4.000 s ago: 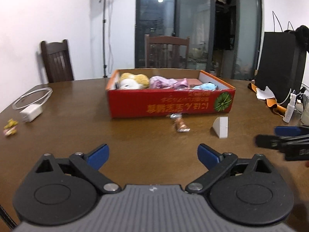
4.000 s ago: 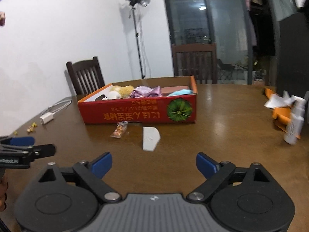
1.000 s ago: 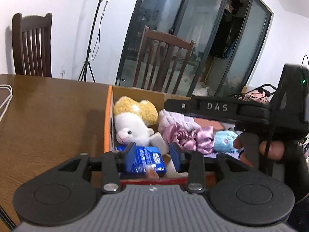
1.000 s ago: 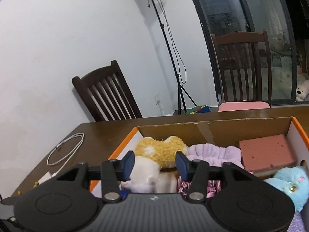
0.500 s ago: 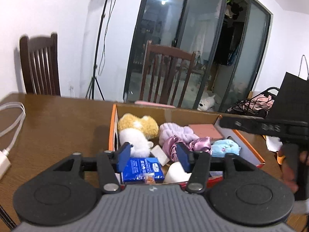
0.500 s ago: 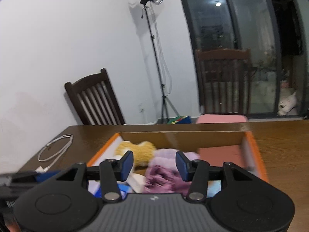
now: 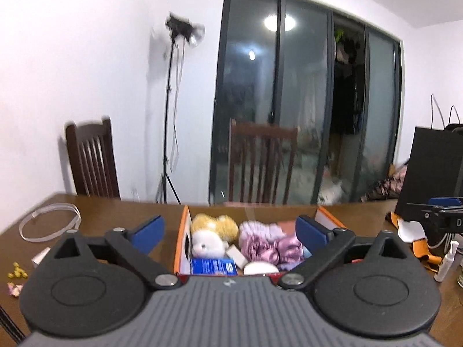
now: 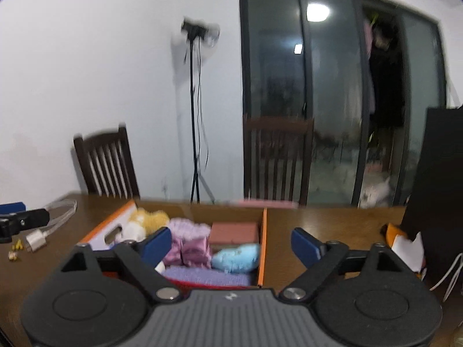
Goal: Organize soft objects
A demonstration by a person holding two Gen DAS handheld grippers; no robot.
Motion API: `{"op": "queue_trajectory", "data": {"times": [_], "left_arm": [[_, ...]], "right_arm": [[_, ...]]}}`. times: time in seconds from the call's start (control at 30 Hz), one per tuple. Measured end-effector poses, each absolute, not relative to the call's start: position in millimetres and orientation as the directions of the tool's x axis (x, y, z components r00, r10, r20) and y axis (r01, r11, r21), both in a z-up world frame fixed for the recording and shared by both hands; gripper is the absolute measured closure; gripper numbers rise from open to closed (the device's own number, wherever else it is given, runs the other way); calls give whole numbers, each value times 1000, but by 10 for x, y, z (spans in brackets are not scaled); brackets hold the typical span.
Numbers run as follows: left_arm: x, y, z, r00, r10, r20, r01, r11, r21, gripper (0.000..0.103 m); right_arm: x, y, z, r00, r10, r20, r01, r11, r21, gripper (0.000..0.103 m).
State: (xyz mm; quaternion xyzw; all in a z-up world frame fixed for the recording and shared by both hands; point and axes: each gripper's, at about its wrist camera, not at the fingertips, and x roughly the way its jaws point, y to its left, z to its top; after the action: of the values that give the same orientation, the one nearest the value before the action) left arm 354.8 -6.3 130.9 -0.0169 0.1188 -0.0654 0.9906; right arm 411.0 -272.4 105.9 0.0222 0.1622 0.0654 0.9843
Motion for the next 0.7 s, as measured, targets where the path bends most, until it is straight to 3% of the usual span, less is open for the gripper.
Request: {"op": "queue_trajectory", "data": {"times": [0.13, 0.7], "left_arm": [[3280, -142, 1290, 982, -98, -162, 99, 995, -1, 1], [2106, -36, 1078, 983, -151, -105, 148, 988, -40, 0]], "right_arm": [[3814, -2717, 984, 971, 106, -215, -99, 994, 41, 4], [2512, -2517, 724, 977, 142, -161, -129, 988, 83, 3]]}}
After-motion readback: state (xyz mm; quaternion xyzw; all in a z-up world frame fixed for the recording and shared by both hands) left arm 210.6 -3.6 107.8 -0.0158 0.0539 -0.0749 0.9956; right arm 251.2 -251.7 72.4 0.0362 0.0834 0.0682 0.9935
